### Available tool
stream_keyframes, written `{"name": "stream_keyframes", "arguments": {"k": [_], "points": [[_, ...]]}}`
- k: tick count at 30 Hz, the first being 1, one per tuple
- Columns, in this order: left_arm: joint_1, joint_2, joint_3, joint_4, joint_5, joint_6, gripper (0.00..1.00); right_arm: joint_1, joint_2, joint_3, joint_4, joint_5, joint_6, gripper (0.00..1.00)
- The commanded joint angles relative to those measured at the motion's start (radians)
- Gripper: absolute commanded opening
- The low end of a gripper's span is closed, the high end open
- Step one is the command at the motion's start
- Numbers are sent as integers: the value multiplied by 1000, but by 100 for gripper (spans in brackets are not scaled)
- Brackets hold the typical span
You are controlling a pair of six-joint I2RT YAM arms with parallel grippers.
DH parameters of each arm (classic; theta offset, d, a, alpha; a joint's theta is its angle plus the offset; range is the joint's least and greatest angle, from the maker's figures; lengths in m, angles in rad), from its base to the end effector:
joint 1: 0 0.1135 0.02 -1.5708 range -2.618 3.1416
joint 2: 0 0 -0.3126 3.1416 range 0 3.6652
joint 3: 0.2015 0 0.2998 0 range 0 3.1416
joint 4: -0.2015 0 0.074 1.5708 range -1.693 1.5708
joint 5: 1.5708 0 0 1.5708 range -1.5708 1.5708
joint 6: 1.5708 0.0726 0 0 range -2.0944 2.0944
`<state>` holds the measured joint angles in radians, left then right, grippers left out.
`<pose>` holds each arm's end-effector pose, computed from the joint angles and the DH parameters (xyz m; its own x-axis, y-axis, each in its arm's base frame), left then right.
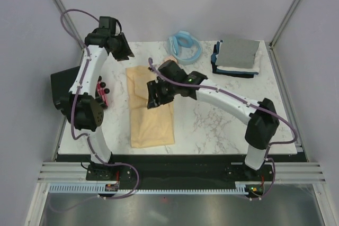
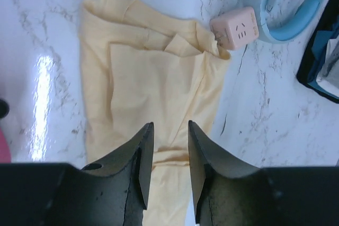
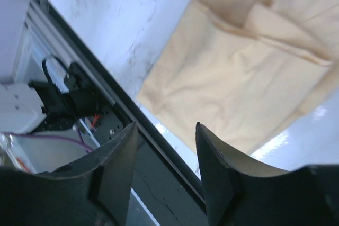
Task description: Fold and stack the t-shirts
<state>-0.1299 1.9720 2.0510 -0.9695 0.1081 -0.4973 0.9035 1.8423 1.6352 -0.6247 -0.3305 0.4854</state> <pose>0.5167 -0.0754 0.3706 -0.7710 -0.3776 -0.5128 -0.1954 0.9067 -0.3738 0.2908 0.4071 0.3075 -0.8144 -0.3205 -0.4838 -0.5634 0.6368 0.5264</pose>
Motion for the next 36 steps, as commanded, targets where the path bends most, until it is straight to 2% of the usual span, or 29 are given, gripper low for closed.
{"name": "stream_keyframes", "arguments": {"k": [1, 2, 4, 5, 9, 13, 16, 21, 27, 29, 36], "points": [[15, -177, -193, -21, -2, -52, 39, -119, -112, 6, -56, 165, 4, 60], [15, -244, -303, -18, 27, -63, 39, -141, -121, -6, -55, 177, 5, 65], [13, -307, -427, 40, 71, -87, 38, -181, -124, -20, -58, 182, -4, 65], [13, -340, -540, 58, 105, -95, 38, -214, -121, -21, -66, 174, -8, 65], [13, -517, -761, 127, 154, -118, 40, -259, -124, -60, -76, 104, -11, 66], [13, -607, -937, 152, 156, -110, 44, -261, -137, -200, -20, 93, -1, 66], [13, -639, -1003, 153, 182, -101, 44, -261, -114, -245, 20, 87, 5, 66], [13, -676, -1084, 135, 248, -70, 44, -261, -60, -285, 32, -17, 1, 66], [13, -729, -1215, 110, 292, -83, 45, -258, -78, -454, 144, -165, 33, 66], [15, -748, -1243, 97, 277, -92, 48, -245, -83, -498, 169, -192, 35, 66], [15, -748, -1229, -52, 171, -83, 48, -210, -86, -561, 192, -219, 47, 67]]}}
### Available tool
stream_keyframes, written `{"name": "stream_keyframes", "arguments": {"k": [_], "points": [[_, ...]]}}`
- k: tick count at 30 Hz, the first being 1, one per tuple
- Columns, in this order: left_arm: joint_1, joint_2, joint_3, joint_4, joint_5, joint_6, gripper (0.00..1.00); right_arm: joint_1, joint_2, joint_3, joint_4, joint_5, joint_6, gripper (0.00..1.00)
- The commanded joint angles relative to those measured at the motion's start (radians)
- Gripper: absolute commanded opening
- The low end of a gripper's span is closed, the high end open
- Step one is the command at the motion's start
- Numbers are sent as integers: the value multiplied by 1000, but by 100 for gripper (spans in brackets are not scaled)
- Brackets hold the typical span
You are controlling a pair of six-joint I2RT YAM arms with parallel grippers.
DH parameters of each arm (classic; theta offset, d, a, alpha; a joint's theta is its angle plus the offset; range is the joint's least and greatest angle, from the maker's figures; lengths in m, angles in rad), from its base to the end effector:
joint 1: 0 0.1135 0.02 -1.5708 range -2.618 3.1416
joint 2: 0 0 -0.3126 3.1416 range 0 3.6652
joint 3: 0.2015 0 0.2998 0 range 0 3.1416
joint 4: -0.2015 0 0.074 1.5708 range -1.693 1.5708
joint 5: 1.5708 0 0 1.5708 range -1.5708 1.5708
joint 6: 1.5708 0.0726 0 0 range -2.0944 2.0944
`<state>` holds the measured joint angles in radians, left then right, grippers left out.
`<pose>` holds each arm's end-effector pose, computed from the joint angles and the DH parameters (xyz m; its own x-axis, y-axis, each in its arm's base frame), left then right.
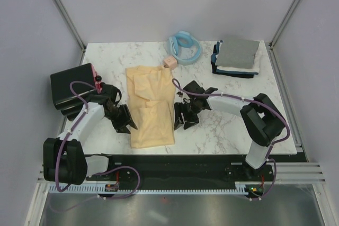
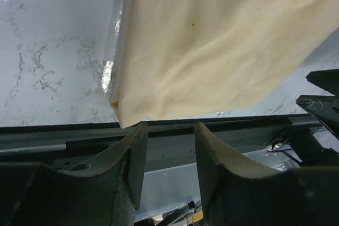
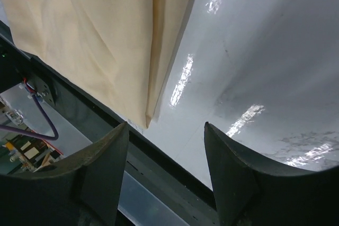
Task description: Fold and stack the t-shirts
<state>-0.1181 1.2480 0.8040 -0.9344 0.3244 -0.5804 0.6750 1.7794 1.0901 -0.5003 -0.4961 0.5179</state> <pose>0.2348 -0.0512 0.1978 -0.9095 -0.4155 0.0117 -0.3905 0.8445 -0.3665 0.2914 0.2775 0.1509 -0.9701 -0.2188 -0.1045 -0.2389 0.7876 0.5681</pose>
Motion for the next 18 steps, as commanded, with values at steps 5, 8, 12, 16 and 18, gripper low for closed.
{"name": "stream_keyframes", "arguments": {"k": [5, 8, 12, 16, 18], "points": [[3, -24, -22, -138, -80, -1, 49, 44, 2, -41, 86, -75, 18, 68], [3, -25, -55, -139, -52, -9, 49, 75, 20, -48, 94, -84, 22, 68], [3, -25, -74, -138, -45, -29, 49, 112, 29, -74, 120, -68, 45, 68], [3, -4, -80, -141, -35, -35, 49, 139, 35, -99, 147, -70, 65, 69], [3, 11, -75, -145, -36, -48, 49, 149, 41, -107, 166, -70, 76, 68]]}}
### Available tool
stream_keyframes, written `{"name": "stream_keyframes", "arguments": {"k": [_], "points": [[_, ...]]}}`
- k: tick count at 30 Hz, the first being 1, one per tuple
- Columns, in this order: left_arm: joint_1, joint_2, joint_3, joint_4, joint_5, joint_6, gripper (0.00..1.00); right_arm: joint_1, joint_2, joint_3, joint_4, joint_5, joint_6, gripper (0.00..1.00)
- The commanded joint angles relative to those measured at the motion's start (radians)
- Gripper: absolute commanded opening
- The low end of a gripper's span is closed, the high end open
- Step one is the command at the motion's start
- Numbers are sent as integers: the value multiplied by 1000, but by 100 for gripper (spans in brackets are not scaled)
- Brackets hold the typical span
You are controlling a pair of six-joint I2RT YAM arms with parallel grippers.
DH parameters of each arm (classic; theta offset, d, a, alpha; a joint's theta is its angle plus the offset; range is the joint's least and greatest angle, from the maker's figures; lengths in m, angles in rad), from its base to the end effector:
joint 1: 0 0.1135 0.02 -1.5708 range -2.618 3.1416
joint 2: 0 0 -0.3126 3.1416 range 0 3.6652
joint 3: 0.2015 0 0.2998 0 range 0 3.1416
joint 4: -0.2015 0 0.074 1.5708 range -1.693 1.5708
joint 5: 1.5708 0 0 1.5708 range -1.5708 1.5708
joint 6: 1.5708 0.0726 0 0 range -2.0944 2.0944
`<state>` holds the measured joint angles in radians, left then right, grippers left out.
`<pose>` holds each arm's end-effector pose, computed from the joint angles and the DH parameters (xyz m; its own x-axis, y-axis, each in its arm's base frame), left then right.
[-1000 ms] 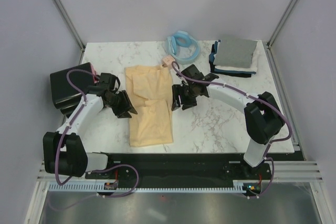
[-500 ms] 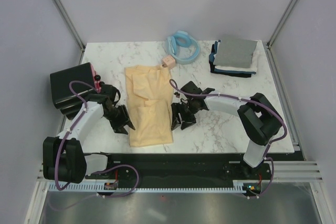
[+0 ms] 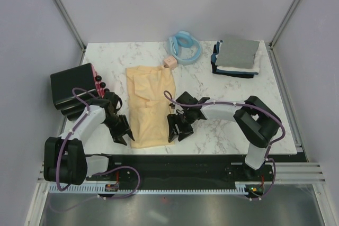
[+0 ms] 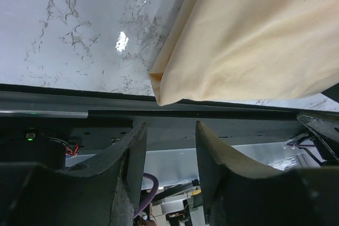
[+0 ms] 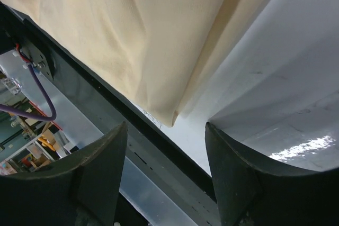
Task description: Fold and stack the t-shirts
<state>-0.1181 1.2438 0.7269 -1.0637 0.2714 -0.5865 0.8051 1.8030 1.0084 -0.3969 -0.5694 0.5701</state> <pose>0.1995 -0.0433 0.1726 -0.8884 -0.4315 0.1565 -0.4572 0.8623 -0.2178 0.2425 0.3087 0.1246 -0.9443 -0.3264 -0.0414 -0.2801 0.7317 0.6214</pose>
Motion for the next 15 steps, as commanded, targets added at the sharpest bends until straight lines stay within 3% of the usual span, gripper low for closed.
{"name": "stream_keyframes", "arguments": {"k": [1, 9, 15], "points": [[3, 17, 2, -18, 15, -48, 49, 23, 18, -25, 67, 12, 25, 69], [3, 62, 28, -19, 11, -98, 49, 28, 36, 1, 92, 19, 42, 69], [3, 54, 60, -62, -103, -156, 48, 28, 50, 18, 87, 37, 37, 69]]}}
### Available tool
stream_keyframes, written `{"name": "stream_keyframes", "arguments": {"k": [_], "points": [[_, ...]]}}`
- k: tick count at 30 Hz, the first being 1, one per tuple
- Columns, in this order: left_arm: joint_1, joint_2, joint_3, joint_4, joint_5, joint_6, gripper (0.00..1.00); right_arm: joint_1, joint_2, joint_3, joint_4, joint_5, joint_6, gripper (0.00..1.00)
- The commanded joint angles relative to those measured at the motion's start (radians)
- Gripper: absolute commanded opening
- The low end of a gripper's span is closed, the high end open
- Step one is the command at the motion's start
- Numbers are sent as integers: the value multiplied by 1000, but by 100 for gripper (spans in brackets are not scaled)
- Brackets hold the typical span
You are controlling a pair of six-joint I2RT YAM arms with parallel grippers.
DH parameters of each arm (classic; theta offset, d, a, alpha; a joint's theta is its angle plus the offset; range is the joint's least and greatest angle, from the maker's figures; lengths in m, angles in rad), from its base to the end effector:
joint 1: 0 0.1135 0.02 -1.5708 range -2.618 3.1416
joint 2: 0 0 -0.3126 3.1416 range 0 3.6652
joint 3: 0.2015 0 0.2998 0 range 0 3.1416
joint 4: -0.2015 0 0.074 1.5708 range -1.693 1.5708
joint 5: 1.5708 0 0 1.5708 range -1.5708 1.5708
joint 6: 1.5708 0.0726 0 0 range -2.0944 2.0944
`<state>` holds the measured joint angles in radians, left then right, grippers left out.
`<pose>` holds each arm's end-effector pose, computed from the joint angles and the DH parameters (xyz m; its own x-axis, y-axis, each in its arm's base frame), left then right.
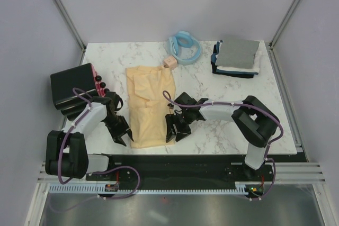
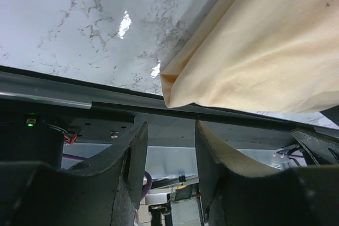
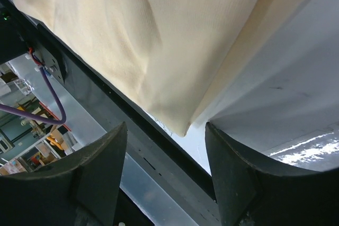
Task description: Fold and stack the t-shirts
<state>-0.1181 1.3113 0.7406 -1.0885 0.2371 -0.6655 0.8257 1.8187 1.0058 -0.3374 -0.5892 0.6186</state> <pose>0.2032 -0.0413 0.1634 -0.8361 -0.5052 0.2139 -0.5369 0.8337 -0.1295 0.2396 0.3192 0.1218 -0.9478 -0.3164 -0.0384 -0.2642 0.7125 0.6500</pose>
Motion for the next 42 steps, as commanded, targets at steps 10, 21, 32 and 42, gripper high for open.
{"name": "stream_keyframes", "arguments": {"k": [10, 21, 32, 42], "points": [[0, 5, 32, -31, -76, -137, 47, 7, 88, 56, 34, 19, -26, 69], [-20, -37, -13, 29, 2, -144, 47, 7, 93, 37, 38, -8, -33, 69], [-32, -283, 26, 27, -27, -189, 47, 7, 67, 34, 12, 25, -13, 69], [-32, -101, -1, 58, -59, -161, 48, 7, 27, 7, 12, 45, -10, 69]]}}
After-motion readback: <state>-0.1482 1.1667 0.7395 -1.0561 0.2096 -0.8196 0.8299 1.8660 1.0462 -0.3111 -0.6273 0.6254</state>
